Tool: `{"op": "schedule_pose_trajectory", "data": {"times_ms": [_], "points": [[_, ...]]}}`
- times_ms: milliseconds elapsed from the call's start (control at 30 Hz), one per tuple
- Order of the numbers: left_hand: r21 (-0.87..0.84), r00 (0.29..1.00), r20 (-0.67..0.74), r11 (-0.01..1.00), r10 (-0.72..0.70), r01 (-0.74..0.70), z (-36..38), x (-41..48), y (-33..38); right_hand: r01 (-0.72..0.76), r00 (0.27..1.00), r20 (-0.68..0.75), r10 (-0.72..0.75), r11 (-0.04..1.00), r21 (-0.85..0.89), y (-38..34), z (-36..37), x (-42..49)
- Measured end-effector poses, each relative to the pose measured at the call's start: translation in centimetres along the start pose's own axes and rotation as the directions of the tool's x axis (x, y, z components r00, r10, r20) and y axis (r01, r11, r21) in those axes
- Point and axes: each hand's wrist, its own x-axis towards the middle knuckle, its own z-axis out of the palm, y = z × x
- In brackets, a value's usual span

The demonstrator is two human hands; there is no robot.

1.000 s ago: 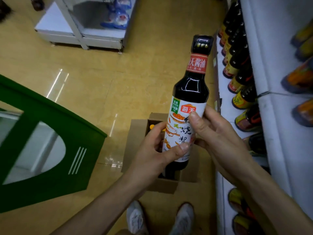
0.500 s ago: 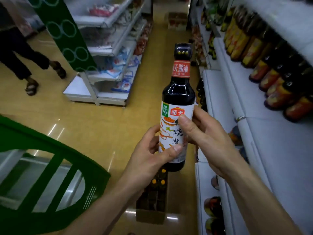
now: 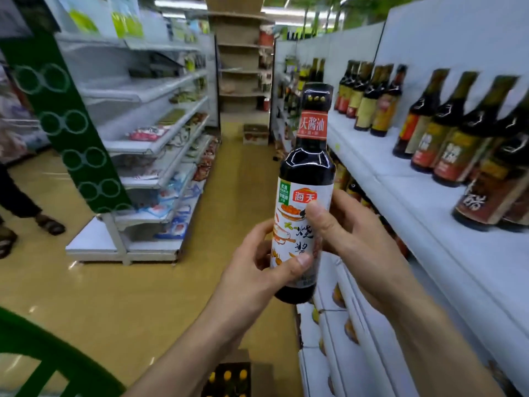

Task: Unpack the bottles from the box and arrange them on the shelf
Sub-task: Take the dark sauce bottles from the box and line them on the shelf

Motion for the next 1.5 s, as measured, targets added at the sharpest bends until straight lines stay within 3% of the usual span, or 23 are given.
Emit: {"op": "schedule_pose_trajectory", "data": {"times_ms": [333,500,667,767,1133,1300,1500], "points": [[-0.005,0.966,0.256,0.999,0.043,-0.044,5.3,1.2,2.7,-0.002,0.972,-0.234,-0.025,0.993,-0.117,-4.1,-4.7,-4.4],[-0.011,0.898,0.441,1.000,0.015,-0.011,7.4,1.8,3.3,-0.049,0.913,-0.407,-0.021,0.986,-0.160,-5.1,-5.7,-7.3],[-0.039,0.785,0.619,0.999,0.012,0.015,10.5,1.8,3.5,-0.120,0.820,-0.572,-0.018,0.972,-0.203,-6.2,-6.5,-10.9],[-0.054,0.681,0.732,0.998,0.014,0.037,13.2,1.1,3.4,-0.182,0.717,-0.696,-0.036,0.954,-0.237,-7.0,-6.9,-13.9],[-0.123,0.367,0.927,0.987,0.079,0.100,22.7,-4.1,3.7,-0.370,0.429,-0.899,-0.087,0.891,-0.263,-10.3,-8.9,-23.7],[-0.147,0.254,0.959,0.986,0.123,0.079,27.3,-6.4,4.5,-0.408,0.349,-0.929,-0.119,0.874,-0.265,-11.8,-10.8,-27.7],[-0.148,0.198,0.970,0.988,0.138,0.038,32.8,-9.0,4.1,-0.439,0.295,-0.947,-0.128,0.862,-0.253,-13.0,-13.6,-32.3]]}}
